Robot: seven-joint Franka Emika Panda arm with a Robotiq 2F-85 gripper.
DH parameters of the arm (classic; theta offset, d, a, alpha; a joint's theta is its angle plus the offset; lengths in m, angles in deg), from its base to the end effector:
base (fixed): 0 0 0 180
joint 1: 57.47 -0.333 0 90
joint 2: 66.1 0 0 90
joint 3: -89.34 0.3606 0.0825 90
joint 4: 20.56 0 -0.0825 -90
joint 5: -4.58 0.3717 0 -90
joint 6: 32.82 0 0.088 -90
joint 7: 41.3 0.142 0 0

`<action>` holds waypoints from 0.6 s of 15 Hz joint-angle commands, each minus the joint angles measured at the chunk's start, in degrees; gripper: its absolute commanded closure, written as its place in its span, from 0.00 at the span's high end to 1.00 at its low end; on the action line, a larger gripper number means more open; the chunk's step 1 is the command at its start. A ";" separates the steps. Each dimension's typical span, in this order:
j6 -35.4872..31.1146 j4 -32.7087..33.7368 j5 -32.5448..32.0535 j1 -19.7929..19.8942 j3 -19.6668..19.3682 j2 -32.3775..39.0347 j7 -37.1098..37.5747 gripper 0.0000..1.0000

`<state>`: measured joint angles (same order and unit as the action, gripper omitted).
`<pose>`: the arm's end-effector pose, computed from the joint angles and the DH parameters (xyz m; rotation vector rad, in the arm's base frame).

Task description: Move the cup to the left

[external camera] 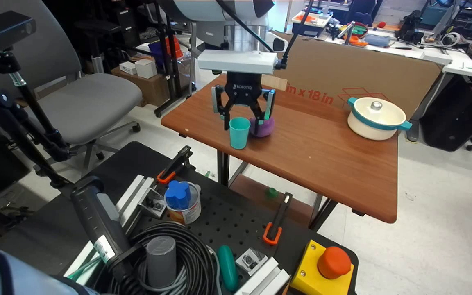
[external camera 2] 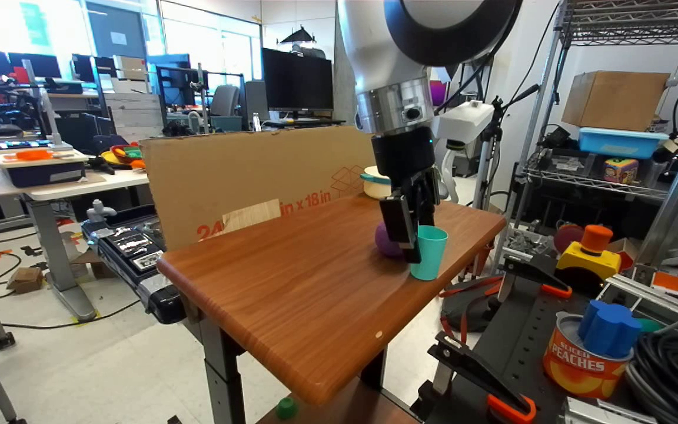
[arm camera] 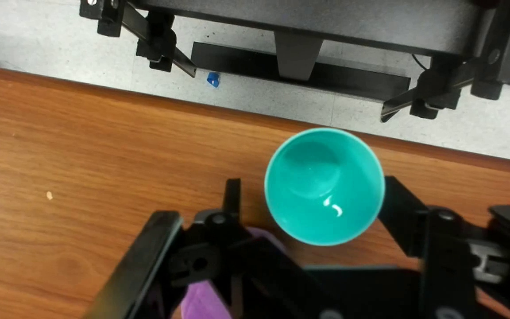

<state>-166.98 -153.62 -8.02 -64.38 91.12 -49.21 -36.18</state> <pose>0.4838 0.0654 0.2135 2.9384 0.3506 -0.3818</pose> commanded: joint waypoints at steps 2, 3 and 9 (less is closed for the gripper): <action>-0.72 -0.13 -1.04 0.10 -0.01 0.31 -0.40 1.00; -0.78 -0.15 -0.68 0.21 0.10 0.33 -0.64 1.00; -10.45 -1.45 7.97 2.06 0.81 -0.40 2.54 1.00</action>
<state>-171.16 -153.89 -5.04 -63.87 91.12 -49.07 -34.07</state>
